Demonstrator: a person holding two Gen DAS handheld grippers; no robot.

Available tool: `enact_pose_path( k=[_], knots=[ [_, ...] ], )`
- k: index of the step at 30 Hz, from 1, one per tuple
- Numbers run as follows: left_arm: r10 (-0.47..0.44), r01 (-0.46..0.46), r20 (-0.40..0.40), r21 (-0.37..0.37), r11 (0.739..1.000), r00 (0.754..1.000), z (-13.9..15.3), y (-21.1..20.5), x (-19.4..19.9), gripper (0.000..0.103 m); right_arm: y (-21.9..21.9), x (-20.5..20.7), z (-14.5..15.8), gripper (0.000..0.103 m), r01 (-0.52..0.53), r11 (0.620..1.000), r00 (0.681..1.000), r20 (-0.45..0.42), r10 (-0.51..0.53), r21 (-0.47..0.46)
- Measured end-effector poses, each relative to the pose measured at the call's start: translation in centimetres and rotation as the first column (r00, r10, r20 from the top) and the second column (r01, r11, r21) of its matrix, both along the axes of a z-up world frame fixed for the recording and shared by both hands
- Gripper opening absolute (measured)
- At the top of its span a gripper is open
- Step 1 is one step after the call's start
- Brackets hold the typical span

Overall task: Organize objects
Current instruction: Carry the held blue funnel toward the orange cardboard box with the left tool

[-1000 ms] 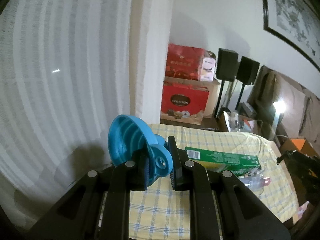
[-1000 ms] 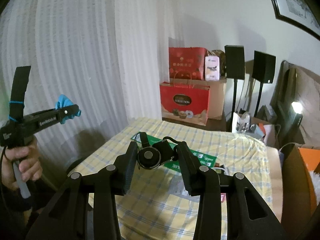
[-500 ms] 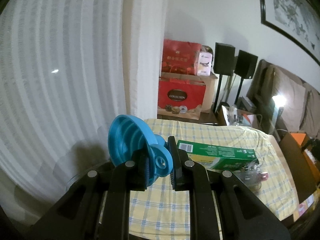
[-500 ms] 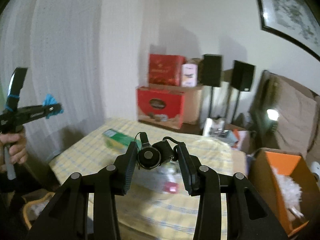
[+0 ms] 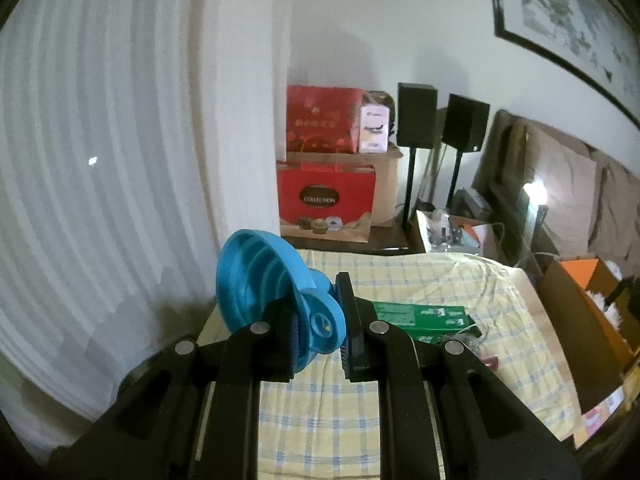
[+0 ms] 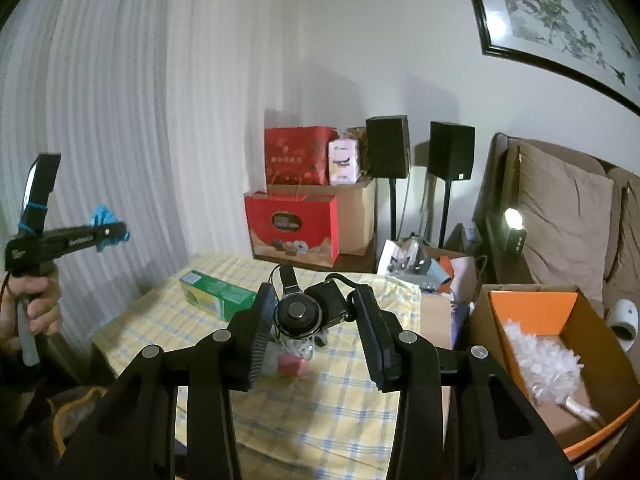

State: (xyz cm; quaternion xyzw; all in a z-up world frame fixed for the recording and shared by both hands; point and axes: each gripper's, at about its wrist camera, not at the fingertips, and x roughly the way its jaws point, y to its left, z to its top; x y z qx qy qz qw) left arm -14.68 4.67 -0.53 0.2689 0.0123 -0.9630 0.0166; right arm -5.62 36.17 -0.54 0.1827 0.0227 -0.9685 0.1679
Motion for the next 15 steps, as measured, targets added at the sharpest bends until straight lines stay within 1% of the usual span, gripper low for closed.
enact_pose_path(
  k=[4, 6, 10, 15],
  knots=[
    [0.026, -0.026, -0.037, 0.014, 1.0, 0.999, 1.2, 1.0, 0.2, 0.015, 1.9, -0.1, 0.9, 0.041, 0.006, 0.999, 1.0, -0.01, -0.007, -0.039],
    [0.029, -0.028, -0.048, 0.004, 1.0, 0.998, 1.7, 1.6, 0.4, 0.015, 2.5, -0.2, 1.3, 0.041, 0.007, 0.999, 1.0, -0.015, -0.008, -0.053],
    [0.011, -0.01, -0.045, 0.01, 1.0, 0.999, 2.3, 2.6, 1.0, 0.015, 4.4, -0.5, 1.5, 0.041, -0.001, 0.994, 1.0, 0.007, 0.002, -0.109],
    [0.0, 0.0, -0.05, -0.002, 1.0, 0.999, 2.7, 3.7, 1.1, 0.015, 6.4, -0.4, 1.9, 0.041, 0.034, 0.988, 0.999, 0.029, -0.03, -0.15]
  ],
)
